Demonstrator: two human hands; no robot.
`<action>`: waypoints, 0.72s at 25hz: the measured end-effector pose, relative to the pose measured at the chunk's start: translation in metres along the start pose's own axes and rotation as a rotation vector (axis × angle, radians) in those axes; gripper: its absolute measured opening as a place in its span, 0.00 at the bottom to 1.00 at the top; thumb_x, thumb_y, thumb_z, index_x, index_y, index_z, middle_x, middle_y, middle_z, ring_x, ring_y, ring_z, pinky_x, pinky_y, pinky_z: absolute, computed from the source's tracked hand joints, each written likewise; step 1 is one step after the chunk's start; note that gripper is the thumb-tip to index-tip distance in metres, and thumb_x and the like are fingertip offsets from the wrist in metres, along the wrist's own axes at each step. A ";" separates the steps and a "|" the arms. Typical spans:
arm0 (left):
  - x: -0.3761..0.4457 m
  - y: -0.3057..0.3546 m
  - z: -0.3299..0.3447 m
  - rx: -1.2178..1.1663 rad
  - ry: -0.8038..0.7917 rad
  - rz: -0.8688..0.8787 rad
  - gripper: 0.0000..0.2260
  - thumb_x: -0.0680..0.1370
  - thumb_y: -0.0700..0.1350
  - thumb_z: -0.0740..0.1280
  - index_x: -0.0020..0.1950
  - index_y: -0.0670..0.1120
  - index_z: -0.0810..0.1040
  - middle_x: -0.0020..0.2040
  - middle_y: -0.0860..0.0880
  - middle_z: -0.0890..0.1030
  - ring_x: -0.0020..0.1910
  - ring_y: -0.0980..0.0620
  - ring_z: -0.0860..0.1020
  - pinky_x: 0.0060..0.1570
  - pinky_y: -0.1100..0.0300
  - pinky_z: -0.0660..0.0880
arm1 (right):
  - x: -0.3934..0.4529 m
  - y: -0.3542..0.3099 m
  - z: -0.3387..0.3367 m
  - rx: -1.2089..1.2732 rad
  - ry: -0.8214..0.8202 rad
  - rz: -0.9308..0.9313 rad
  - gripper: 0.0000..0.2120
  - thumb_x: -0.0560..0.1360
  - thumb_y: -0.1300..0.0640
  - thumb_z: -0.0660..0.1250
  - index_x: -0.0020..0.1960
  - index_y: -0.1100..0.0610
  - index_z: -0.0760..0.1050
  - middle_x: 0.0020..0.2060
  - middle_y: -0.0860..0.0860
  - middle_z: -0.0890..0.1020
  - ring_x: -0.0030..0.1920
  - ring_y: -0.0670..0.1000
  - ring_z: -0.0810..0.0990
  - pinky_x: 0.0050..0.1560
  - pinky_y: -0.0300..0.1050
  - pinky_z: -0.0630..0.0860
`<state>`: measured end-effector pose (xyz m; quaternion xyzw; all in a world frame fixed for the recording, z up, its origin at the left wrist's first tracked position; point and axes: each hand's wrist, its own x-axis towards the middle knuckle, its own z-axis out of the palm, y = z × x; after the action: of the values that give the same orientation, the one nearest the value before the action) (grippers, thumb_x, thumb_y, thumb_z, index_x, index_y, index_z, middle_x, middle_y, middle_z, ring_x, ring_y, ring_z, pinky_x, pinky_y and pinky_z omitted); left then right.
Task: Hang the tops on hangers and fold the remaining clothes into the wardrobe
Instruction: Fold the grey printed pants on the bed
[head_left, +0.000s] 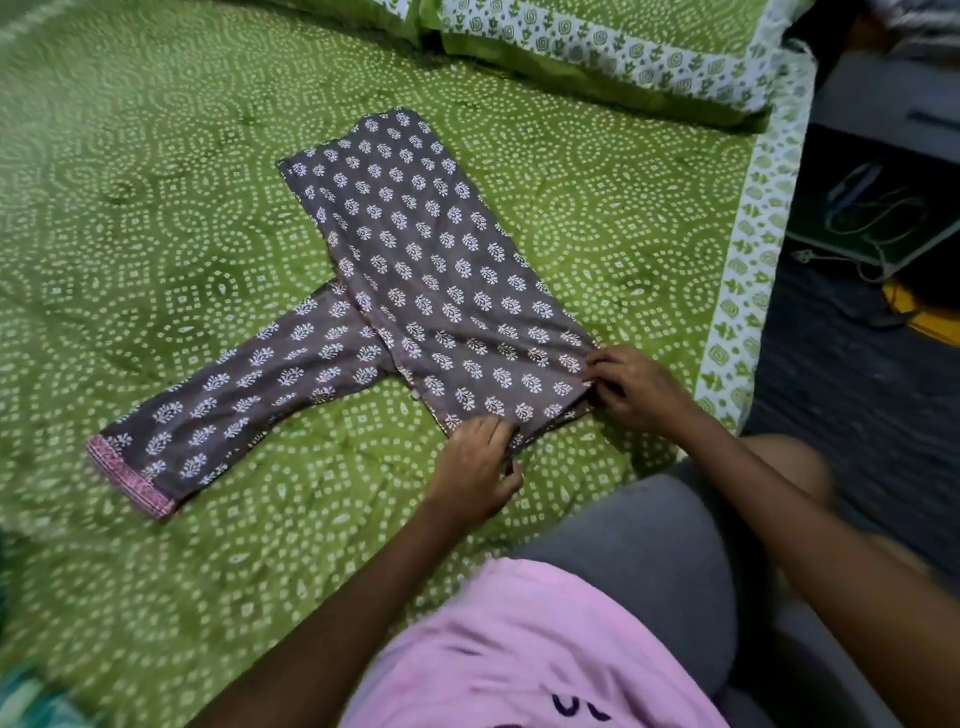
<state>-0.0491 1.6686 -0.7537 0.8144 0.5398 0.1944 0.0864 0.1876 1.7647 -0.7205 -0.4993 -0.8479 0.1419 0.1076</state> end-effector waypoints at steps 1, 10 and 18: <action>-0.002 0.004 -0.001 -0.019 0.053 -0.023 0.16 0.68 0.46 0.60 0.52 0.41 0.75 0.42 0.44 0.76 0.42 0.46 0.73 0.44 0.54 0.70 | -0.003 0.003 0.001 -0.011 0.083 0.004 0.09 0.68 0.66 0.67 0.48 0.65 0.81 0.47 0.62 0.81 0.47 0.63 0.80 0.48 0.49 0.77; -0.020 -0.005 -0.002 0.241 -0.007 0.094 0.15 0.69 0.39 0.64 0.52 0.37 0.82 0.49 0.41 0.84 0.49 0.44 0.82 0.52 0.50 0.78 | -0.021 0.010 -0.012 -0.116 0.047 -0.063 0.09 0.69 0.71 0.61 0.45 0.64 0.78 0.38 0.59 0.76 0.34 0.57 0.77 0.29 0.42 0.69; 0.036 -0.013 -0.049 -0.095 0.074 -0.332 0.19 0.75 0.50 0.57 0.55 0.39 0.80 0.48 0.36 0.82 0.47 0.41 0.80 0.47 0.54 0.75 | 0.033 -0.050 -0.028 -0.057 0.075 0.190 0.12 0.74 0.62 0.62 0.55 0.63 0.78 0.54 0.58 0.77 0.54 0.57 0.75 0.52 0.46 0.71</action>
<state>-0.0679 1.7032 -0.7056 0.7014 0.6600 0.2326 0.1359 0.1401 1.7738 -0.6755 -0.5852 -0.7959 0.1084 0.1108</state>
